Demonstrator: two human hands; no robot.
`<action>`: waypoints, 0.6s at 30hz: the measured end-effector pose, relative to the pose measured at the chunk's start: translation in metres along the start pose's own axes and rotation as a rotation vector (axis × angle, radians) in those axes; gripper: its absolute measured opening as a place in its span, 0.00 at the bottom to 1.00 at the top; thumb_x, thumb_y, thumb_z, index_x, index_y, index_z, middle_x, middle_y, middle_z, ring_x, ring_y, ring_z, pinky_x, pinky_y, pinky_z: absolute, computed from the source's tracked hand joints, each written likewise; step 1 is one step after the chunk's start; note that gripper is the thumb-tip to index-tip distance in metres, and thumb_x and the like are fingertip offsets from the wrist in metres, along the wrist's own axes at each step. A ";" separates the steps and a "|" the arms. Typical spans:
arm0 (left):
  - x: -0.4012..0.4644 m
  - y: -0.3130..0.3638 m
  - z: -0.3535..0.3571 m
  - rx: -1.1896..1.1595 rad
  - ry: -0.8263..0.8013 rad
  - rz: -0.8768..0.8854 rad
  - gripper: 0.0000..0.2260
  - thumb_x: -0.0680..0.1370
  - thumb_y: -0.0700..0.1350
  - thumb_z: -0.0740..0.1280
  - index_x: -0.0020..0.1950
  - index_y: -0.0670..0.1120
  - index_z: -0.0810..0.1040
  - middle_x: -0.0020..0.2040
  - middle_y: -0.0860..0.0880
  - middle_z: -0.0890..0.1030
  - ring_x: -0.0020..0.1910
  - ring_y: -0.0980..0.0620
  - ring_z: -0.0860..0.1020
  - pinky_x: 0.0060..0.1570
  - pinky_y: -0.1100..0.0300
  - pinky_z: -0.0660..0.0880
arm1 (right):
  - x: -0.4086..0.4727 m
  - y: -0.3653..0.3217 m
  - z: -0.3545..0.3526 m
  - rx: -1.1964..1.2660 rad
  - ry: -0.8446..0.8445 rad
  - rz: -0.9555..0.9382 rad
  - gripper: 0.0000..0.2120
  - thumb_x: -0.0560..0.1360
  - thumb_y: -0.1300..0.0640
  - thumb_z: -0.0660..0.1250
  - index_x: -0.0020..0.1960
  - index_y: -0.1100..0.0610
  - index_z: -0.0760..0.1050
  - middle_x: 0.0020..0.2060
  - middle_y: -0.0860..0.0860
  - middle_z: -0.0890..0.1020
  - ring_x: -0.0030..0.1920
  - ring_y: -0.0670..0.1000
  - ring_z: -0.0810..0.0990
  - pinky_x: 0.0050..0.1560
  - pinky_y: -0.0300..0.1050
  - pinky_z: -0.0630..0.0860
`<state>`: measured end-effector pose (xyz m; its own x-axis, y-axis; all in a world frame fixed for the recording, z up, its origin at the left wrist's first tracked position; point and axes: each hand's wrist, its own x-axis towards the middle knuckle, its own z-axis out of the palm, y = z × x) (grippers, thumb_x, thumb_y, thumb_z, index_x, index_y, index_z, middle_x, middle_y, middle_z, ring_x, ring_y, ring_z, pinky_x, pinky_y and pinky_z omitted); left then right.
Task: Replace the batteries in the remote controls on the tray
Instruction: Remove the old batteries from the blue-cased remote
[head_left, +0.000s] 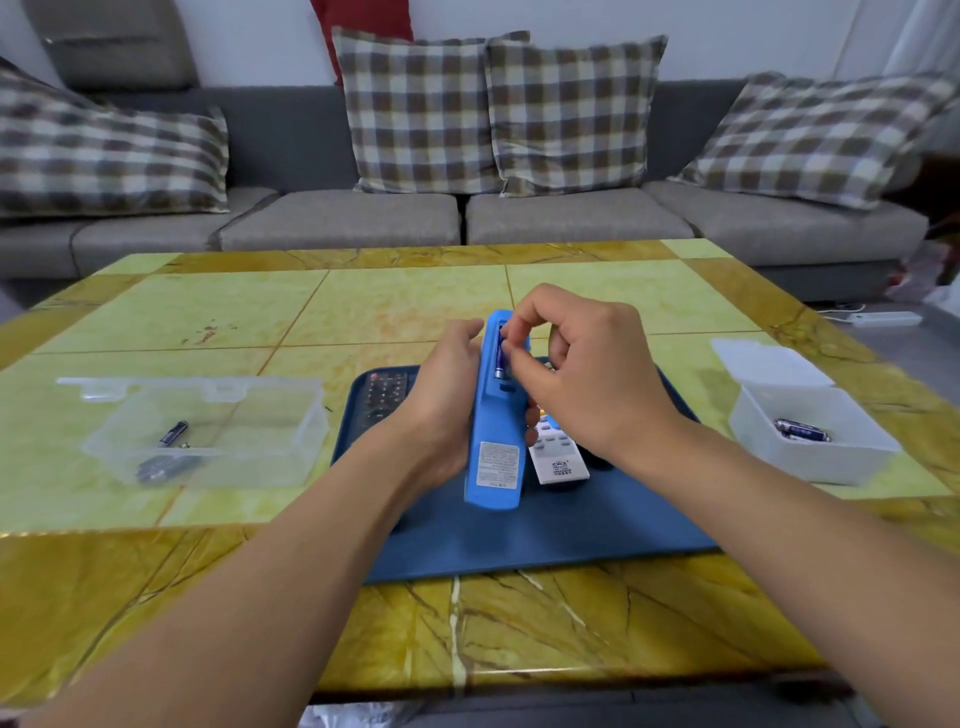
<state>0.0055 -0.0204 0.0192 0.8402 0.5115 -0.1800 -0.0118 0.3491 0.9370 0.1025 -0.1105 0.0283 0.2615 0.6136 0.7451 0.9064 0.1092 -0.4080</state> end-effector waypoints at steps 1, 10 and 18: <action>0.000 -0.001 0.002 0.005 -0.002 0.005 0.16 0.83 0.53 0.50 0.52 0.45 0.72 0.37 0.41 0.72 0.29 0.45 0.72 0.31 0.55 0.73 | 0.000 0.001 0.001 -0.014 -0.005 0.002 0.06 0.71 0.67 0.72 0.40 0.59 0.77 0.31 0.23 0.72 0.29 0.38 0.73 0.31 0.28 0.65; 0.000 -0.012 0.014 0.206 0.242 0.120 0.17 0.83 0.49 0.50 0.45 0.43 0.74 0.37 0.43 0.77 0.34 0.48 0.76 0.33 0.57 0.75 | -0.002 0.001 0.020 -0.221 -0.025 0.044 0.05 0.74 0.66 0.67 0.43 0.58 0.75 0.27 0.43 0.68 0.26 0.47 0.68 0.29 0.45 0.65; -0.003 -0.010 0.016 0.293 0.289 0.249 0.17 0.84 0.46 0.48 0.47 0.41 0.74 0.29 0.46 0.76 0.26 0.52 0.74 0.24 0.61 0.73 | 0.003 0.005 0.027 -0.042 0.063 0.087 0.07 0.72 0.70 0.67 0.41 0.59 0.75 0.24 0.37 0.66 0.29 0.38 0.74 0.32 0.30 0.66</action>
<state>0.0118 -0.0374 0.0154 0.6457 0.7633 0.0236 -0.0055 -0.0263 0.9996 0.0993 -0.0872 0.0145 0.3587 0.5684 0.7405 0.8924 0.0239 -0.4506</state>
